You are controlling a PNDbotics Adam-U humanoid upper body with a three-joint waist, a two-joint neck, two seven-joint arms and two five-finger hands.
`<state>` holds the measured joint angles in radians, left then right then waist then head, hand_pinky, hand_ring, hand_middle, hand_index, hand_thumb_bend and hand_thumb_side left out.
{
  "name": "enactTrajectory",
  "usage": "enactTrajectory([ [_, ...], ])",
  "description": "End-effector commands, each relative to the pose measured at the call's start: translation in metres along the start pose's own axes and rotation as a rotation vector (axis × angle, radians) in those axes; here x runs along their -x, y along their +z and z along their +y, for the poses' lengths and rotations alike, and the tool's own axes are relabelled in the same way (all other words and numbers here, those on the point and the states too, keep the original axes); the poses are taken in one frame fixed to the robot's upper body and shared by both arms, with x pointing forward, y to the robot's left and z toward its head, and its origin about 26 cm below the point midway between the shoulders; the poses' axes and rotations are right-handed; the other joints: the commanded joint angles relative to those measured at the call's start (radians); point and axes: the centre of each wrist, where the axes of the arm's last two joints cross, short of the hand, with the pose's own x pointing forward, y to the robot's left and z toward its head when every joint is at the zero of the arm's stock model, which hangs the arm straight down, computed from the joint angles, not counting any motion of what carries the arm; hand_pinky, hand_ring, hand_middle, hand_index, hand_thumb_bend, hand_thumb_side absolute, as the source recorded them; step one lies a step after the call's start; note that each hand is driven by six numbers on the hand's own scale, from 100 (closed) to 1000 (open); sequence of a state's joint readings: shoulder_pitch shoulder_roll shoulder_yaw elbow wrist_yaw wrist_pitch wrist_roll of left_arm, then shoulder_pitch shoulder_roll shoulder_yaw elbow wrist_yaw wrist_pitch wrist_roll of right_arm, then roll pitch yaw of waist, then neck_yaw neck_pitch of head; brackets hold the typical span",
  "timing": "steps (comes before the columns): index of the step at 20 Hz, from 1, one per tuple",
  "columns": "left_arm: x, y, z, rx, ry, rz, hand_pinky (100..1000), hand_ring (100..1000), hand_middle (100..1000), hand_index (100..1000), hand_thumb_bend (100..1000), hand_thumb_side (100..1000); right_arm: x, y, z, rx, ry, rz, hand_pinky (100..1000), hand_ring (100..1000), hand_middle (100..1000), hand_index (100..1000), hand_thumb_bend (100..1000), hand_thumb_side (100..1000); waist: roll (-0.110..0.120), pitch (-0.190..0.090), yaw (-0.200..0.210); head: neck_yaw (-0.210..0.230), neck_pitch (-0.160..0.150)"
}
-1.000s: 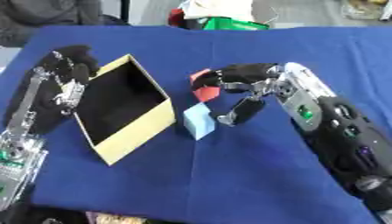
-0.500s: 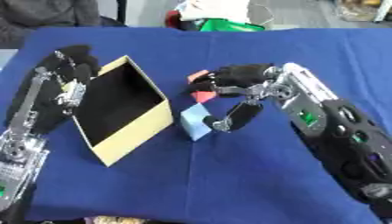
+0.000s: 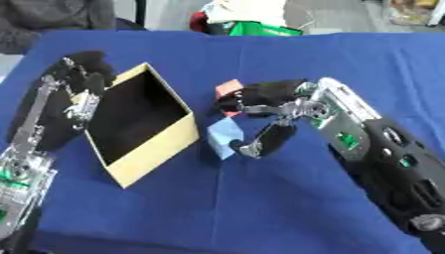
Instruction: Pick up objects on the table and place them in the box.
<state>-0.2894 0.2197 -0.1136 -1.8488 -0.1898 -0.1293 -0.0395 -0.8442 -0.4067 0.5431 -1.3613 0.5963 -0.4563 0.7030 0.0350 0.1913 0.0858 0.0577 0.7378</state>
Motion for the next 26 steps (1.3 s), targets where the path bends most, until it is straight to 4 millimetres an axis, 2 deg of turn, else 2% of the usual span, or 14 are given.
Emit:
enactTrajectory([
  [1, -0.007, -0.004, 0.004, -0.006, -0.014, -0.03, 669, 650, 619, 811, 183, 560, 0.001, 0.0, -0.006, -0.113, 0.087, -0.082, 877, 944, 906, 992, 100, 428, 0.0, -0.012, 0.003, -0.002, -0.009],
  [15, -0.008, -0.005, 0.004, -0.005, -0.012, -0.033, 668, 649, 618, 811, 189, 561, 0.008, -0.009, 0.013, -0.172, 0.049, -0.056, 872, 935, 874, 970, 100, 425, 0.004, -0.005, 0.011, -0.005, -0.013],
  [19, -0.007, -0.005, 0.004, -0.006, -0.012, -0.032, 668, 649, 617, 811, 189, 563, 0.01, -0.01, 0.016, -0.163, 0.041, -0.053, 862, 911, 790, 908, 100, 374, 0.004, -0.005, 0.009, -0.005, -0.013],
  [21, -0.007, -0.005, 0.004, -0.007, -0.012, -0.031, 668, 648, 617, 810, 188, 562, 0.011, -0.009, 0.017, -0.147, 0.037, -0.052, 849, 884, 715, 858, 100, 324, 0.005, -0.005, 0.009, -0.003, -0.014],
  [22, -0.008, -0.005, 0.004, -0.008, -0.012, -0.032, 667, 648, 617, 810, 189, 562, 0.011, -0.009, 0.016, -0.13, 0.039, -0.051, 838, 863, 647, 815, 100, 287, 0.005, -0.006, 0.009, -0.003, -0.014],
  [24, -0.008, -0.005, 0.004, -0.009, -0.012, -0.032, 667, 648, 617, 810, 188, 561, 0.011, -0.007, 0.014, -0.088, 0.037, -0.047, 827, 841, 578, 766, 100, 231, 0.005, -0.008, 0.007, -0.003, -0.013],
  [26, -0.008, -0.005, 0.005, -0.013, -0.014, -0.032, 667, 648, 617, 810, 187, 559, 0.011, -0.004, 0.012, -0.047, 0.037, -0.043, 822, 830, 543, 740, 100, 216, 0.004, -0.01, 0.006, -0.003, -0.013],
])
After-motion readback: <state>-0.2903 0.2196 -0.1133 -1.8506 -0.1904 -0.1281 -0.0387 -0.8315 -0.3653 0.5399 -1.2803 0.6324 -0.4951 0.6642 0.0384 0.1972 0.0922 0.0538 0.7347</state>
